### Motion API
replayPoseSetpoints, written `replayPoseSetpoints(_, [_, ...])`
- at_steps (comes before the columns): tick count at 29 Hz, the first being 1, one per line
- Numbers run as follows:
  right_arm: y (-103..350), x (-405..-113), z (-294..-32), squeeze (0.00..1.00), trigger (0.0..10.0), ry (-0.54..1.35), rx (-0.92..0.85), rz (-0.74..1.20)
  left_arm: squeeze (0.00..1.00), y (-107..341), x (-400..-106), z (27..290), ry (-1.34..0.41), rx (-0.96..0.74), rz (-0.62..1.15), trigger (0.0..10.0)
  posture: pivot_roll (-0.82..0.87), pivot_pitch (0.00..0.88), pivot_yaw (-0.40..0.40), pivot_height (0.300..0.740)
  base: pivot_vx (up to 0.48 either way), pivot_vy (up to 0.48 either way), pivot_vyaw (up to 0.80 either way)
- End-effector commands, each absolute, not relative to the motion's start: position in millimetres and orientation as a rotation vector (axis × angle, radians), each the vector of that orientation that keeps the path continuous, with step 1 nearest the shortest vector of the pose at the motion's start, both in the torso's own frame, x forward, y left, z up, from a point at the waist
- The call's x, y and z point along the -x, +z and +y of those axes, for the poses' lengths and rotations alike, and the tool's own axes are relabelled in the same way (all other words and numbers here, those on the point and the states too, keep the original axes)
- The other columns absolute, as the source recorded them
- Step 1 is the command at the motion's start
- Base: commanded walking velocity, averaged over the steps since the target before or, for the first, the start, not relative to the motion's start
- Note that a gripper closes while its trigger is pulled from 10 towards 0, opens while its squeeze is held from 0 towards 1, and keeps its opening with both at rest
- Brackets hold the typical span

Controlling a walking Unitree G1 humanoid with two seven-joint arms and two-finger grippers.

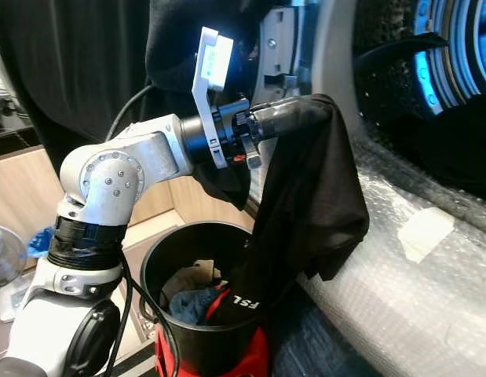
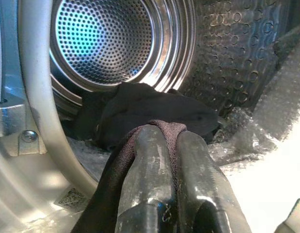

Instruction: Clothes washing

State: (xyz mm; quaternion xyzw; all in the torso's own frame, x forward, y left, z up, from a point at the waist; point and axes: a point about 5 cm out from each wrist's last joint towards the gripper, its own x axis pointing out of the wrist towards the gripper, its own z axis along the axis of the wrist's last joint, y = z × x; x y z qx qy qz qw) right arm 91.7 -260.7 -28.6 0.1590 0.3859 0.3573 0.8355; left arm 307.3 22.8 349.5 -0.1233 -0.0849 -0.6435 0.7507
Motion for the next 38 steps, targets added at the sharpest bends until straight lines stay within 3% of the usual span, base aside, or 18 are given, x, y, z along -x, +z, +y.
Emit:
replayPoseSetpoints(1, [-24.3, -92.6, -262.3, 0.00, 10.0, 0.762, -0.347, 0.823, 0.00, 355.1, -307.1, 22.9, -1.418, 0.277, -0.195, 10.0, -0.12, 0.000, 0.017, 0.740, 0.000, 0.000, 0.00])
replayPoseSetpoints(23, [-19.2, -92.4, -260.4, 0.00, 10.0, 0.755, -0.360, 0.840, 0.00, 355.4, -308.0, 22.7, -1.419, 0.278, -0.194, 10.0, -0.12, 0.000, 0.017, 0.740, 0.000, 0.000, 0.00])
replayPoseSetpoints(25, [15.4, -111.1, -263.5, 0.00, 10.0, 0.885, -0.403, 0.730, 0.00, 305.7, -303.6, 0.1, -1.418, 0.252, -0.007, 10.0, -0.13, 0.000, 0.023, 0.740, 0.000, 0.000, 0.00])
replayPoseSetpoints(38, [20.6, -111.0, -262.7, 0.00, 10.0, 0.889, -0.415, 0.737, 0.00, 303.5, -302.5, -1.0, -1.416, 0.249, -0.007, 10.0, -0.13, 0.000, 0.023, 0.740, 0.000, 0.000, 0.00])
